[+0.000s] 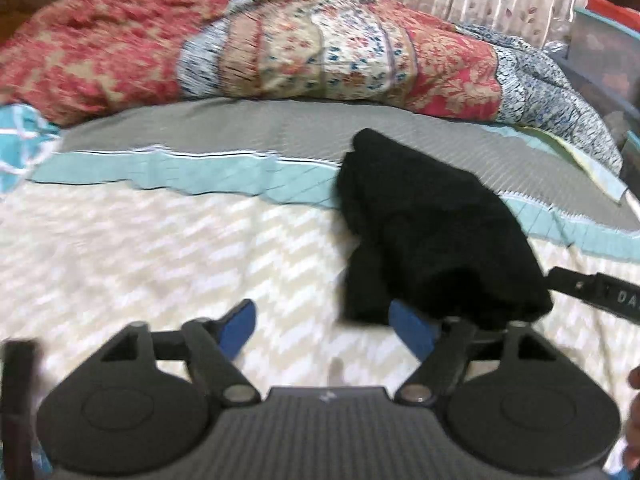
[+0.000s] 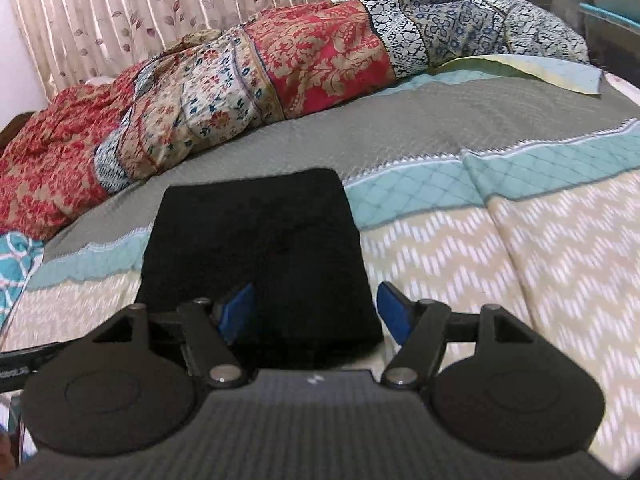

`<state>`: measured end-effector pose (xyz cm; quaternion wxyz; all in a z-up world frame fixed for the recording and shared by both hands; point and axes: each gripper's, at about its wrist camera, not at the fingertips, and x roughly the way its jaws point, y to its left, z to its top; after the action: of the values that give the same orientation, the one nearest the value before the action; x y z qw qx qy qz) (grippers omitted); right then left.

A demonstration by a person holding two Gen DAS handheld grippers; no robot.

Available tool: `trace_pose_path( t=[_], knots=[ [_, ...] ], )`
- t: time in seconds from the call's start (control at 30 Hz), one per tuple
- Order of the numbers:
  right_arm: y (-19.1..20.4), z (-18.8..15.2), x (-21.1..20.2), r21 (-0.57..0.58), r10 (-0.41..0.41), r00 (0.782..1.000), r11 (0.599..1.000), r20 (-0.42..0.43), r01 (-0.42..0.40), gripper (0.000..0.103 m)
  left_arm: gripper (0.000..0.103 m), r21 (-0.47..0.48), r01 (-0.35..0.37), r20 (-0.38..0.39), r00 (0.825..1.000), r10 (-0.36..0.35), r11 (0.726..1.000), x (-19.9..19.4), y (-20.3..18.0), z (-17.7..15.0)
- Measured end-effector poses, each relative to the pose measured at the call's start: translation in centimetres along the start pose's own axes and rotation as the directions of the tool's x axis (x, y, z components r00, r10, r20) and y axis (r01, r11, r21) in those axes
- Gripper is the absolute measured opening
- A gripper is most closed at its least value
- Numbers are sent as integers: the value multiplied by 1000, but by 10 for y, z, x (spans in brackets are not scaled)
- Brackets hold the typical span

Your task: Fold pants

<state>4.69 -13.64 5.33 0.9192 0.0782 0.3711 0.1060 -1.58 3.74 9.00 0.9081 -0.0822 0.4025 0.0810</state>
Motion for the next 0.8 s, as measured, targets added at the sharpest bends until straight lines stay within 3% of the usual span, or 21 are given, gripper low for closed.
trace_pose_path(
  t=[0.13, 0.37, 0.5, 0.8],
  knots=[
    [14, -25, -27, -22, -40, 999, 999, -14, 40, 87, 93, 49, -61, 22, 998, 60, 997, -34, -1, -30],
    [34, -63, -60, -61, -86, 995, 995, -41, 84, 90, 103, 112, -110, 30, 994, 107, 988, -69, -6, -74],
    [40, -75, -74, -83, -135, 990, 988, -44, 131, 94, 103, 116, -100, 6, 995, 100, 988, -77, -6, -90],
    [43, -102, -98, -64, -104, 993, 993, -59, 100, 97, 103, 89, -47, -34, 998, 50, 995, -91, -5, -105]
  ],
)
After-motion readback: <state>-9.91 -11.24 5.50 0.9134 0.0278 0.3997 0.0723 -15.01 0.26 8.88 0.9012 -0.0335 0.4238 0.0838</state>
